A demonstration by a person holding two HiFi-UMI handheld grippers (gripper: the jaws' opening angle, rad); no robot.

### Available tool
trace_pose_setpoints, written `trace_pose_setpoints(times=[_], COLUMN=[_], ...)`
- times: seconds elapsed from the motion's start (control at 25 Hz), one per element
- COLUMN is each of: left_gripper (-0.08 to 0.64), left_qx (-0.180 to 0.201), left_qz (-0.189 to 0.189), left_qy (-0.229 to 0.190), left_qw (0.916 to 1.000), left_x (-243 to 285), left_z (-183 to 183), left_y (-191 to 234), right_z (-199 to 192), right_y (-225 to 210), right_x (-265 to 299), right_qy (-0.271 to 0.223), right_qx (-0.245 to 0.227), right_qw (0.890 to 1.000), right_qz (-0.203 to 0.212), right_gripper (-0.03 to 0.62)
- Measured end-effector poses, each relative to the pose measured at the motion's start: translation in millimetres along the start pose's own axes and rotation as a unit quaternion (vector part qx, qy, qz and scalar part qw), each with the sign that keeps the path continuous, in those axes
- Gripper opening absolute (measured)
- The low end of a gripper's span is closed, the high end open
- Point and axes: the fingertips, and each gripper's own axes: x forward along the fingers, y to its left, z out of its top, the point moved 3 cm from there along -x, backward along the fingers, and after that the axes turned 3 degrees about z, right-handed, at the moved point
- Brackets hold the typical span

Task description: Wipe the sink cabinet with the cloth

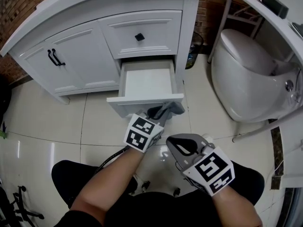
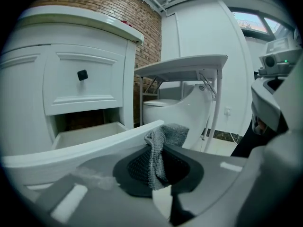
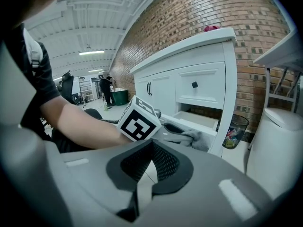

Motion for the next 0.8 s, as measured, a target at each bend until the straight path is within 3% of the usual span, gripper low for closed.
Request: trace_pose_setpoints(times=[0.44,0.8], left_gripper=[0.035,0.035], left_qx=[0.000,-0.036], left_qz=[0.058,0.125], left_qy=[0.021,0.027], left_qw=[0.9981,0.9911], left_x=[-47.5,-89.1], left_z=[-21.4,-58.7], left_y=[50.3,101.9], right_z=[3.2,5.3], right_y=[8.4,16.2], right_x=[11.1,22.6], right_qy=[0.005,0.013], right_qx=[-0.007,-0.012], right_qw=[1.000,1.000], right_qz=[0.007,0.015], right_gripper=[0.005,0.005])
